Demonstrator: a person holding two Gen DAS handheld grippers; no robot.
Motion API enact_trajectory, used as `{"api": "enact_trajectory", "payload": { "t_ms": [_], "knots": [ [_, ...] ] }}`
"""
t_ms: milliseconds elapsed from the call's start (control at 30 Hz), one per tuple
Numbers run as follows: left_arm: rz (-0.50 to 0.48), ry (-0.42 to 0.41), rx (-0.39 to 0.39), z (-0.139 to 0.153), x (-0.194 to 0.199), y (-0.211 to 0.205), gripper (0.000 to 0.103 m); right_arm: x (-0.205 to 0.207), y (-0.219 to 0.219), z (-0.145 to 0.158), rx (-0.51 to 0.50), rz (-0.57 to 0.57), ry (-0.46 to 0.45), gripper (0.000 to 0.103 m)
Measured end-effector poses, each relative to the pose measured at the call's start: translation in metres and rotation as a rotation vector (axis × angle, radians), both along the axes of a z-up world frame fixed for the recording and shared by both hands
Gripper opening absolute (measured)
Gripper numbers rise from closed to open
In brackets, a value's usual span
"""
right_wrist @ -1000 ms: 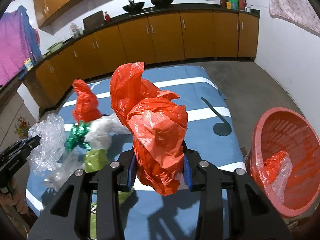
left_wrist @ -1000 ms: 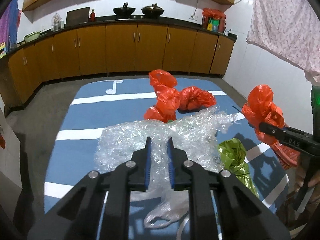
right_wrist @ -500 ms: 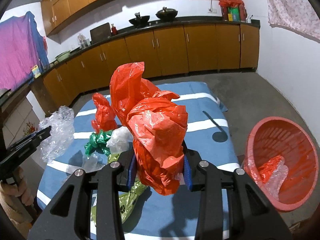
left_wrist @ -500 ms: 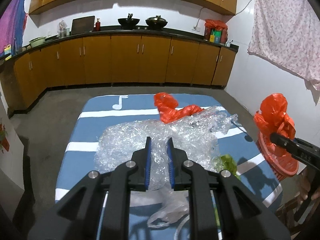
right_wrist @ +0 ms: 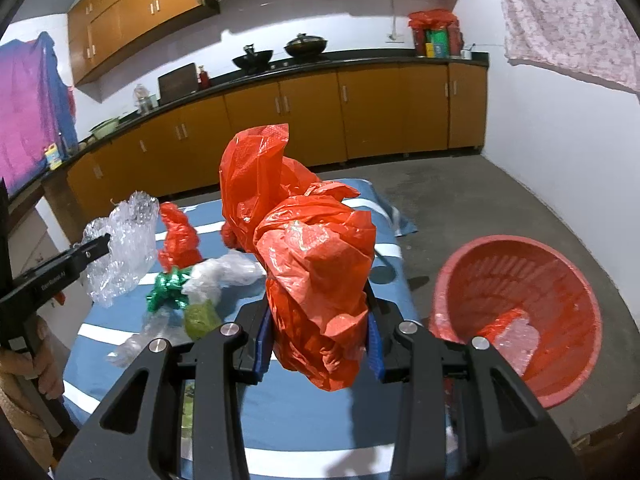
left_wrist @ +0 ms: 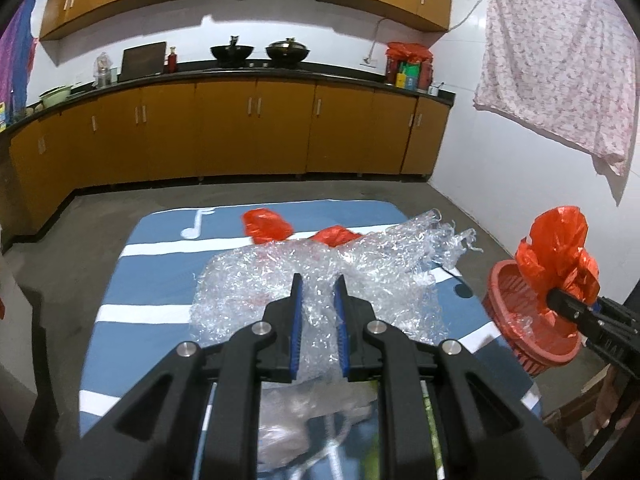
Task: Collect trash
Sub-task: 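Grasp the bubble wrap with the left tool while the right tool lifts the red bag, then carry bubble wrap and red bag over the orange basket and open both tools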
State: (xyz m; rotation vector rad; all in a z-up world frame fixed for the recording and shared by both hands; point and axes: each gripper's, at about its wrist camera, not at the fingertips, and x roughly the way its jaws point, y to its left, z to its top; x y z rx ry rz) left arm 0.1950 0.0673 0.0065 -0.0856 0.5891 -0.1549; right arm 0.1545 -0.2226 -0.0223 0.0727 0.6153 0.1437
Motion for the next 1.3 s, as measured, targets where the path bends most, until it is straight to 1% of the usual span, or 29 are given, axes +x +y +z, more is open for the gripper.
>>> {"api": "enact_trajectory", "payload": {
  "t_ms": [233, 533, 767, 1000, 1300],
  "knots": [
    [-0.077, -0.012, -0.004, 0.004, 0.007, -0.037, 0.015, -0.009, -0.02, 0.002, -0.022, -0.066, -0.019, 0.038],
    [-0.161, -0.003, -0.008, 0.0, 0.017, -0.083, 0.015, -0.019, -0.064, 0.0, -0.014, -0.18, -0.022, 0.038],
    [-0.244, 0.001, -0.013, -0.003, 0.022, -0.128, 0.015, -0.025, -0.096, -0.005, -0.008, -0.262, -0.015, 0.038],
    [-0.324, 0.01, -0.014, -0.01, 0.028, -0.174, 0.015, -0.029, -0.117, -0.007, -0.011, -0.332, -0.013, 0.038],
    [-0.408, 0.036, -0.029, -0.022, 0.04, -0.226, 0.015, -0.028, -0.153, -0.015, 0.019, -0.453, 0.002, 0.038]
  ]
}}
